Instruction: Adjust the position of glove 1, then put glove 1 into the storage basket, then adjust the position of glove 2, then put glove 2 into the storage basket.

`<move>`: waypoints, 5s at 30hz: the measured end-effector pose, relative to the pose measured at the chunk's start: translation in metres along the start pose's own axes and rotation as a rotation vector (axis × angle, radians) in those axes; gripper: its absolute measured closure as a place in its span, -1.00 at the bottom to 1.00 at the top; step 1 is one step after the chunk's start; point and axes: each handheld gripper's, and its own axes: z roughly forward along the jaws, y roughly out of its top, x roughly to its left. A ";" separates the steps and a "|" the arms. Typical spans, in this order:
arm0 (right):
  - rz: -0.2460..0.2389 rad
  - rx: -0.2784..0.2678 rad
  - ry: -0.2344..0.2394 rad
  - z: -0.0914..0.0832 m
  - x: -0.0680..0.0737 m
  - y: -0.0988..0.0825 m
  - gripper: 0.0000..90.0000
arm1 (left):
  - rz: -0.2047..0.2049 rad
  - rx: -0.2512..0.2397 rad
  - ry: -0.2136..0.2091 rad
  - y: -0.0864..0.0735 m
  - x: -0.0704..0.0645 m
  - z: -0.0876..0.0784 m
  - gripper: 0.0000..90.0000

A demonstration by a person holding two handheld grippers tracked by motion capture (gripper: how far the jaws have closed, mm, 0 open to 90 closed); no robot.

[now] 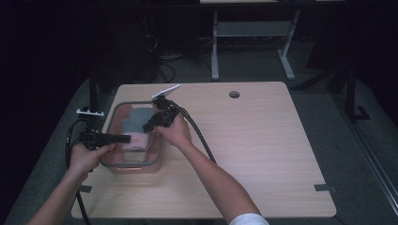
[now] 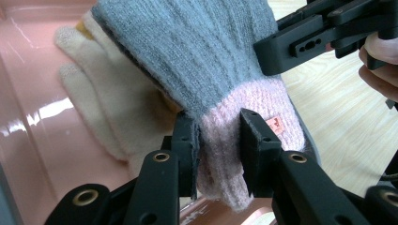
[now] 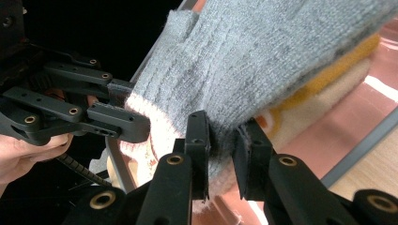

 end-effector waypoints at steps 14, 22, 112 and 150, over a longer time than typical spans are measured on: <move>-0.008 0.038 -0.049 0.013 -0.002 -0.002 0.68 | -0.002 0.065 0.070 -0.007 0.010 0.011 0.55; 0.004 0.023 -0.044 0.003 -0.004 -0.002 0.69 | 0.008 0.104 0.112 -0.010 0.011 0.017 0.49; 0.105 -0.193 -0.110 -0.159 -0.063 -0.082 0.15 | 0.215 -0.018 0.089 0.043 -0.090 0.036 -0.18; 0.212 -0.233 -0.163 -0.203 -0.105 -0.136 0.11 | 0.308 0.042 -0.005 0.044 -0.144 0.085 -0.24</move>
